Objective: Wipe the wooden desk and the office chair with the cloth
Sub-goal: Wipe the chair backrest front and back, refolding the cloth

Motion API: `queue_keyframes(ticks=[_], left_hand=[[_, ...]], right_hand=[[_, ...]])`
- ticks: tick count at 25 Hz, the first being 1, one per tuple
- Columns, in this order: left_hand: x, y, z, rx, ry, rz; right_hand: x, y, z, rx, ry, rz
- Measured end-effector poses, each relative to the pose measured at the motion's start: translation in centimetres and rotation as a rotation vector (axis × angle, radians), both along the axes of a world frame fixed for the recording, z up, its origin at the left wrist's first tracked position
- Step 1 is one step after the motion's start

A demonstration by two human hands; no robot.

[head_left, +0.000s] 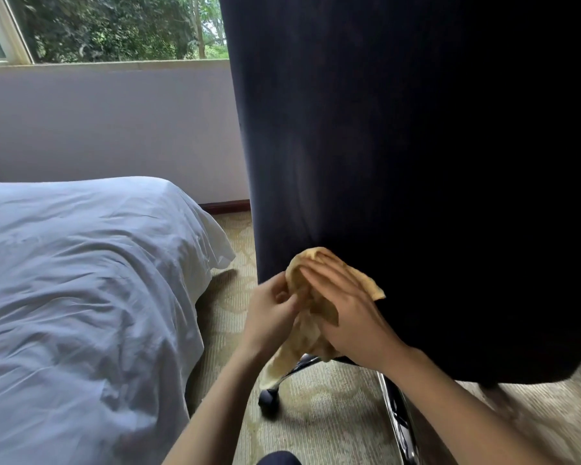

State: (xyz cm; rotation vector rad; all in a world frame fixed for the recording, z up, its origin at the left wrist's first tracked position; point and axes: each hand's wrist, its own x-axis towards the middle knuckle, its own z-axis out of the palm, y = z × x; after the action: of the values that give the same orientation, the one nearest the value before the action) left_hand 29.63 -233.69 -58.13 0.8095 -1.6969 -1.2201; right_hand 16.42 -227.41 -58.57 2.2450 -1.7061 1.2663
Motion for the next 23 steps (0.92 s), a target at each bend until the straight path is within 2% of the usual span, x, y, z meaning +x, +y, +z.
queue_keyframes(ticks=[3,6,8,10,11,13,15,18,19,21,23], left_hand=[[0.4,-1.0,2.2,-0.254,-0.157,0.125],[1.3,-1.6,4.7,-0.459,-0.278,0.291],[2.1,-1.5,6.1,-0.515,-0.253,0.32],[2.8,-1.4,7.6,-0.526,-0.226,0.247],[3.2,-1.4,8.4,-0.509,-0.216,0.173],[3.9,-1.1,9.6,-0.468,-0.161,-0.009],[4.7,-0.9,10.3,-0.42,-0.095,-0.189],[6.0,-1.1,10.2,-0.235,0.014,-0.448],[6.8,-1.6,9.8,-0.15,0.064,-0.459],[8.9,-3.0,8.7,0.039,0.151,-0.328],[10.6,-4.3,6.9,0.166,0.077,-0.119]], right_hand=[[0.5,1.0,1.2,0.018,-0.039,-0.027],[1.4,2.8,2.5,0.088,-0.191,0.042],[2.0,3.8,3.0,0.113,-0.39,0.198],[1.9,3.9,3.1,0.109,-0.68,0.218],[1.7,3.5,3.1,0.13,-0.774,0.162],[1.5,2.4,3.1,0.284,-0.775,0.09],[2.1,1.4,2.8,0.454,-0.712,0.166],[2.7,0.5,2.2,0.535,-0.729,0.215],[2.6,0.6,2.2,0.545,-0.726,0.184],[2.1,1.0,1.9,0.552,-0.753,0.115],[1.5,1.6,1.9,0.513,-0.883,0.092]])
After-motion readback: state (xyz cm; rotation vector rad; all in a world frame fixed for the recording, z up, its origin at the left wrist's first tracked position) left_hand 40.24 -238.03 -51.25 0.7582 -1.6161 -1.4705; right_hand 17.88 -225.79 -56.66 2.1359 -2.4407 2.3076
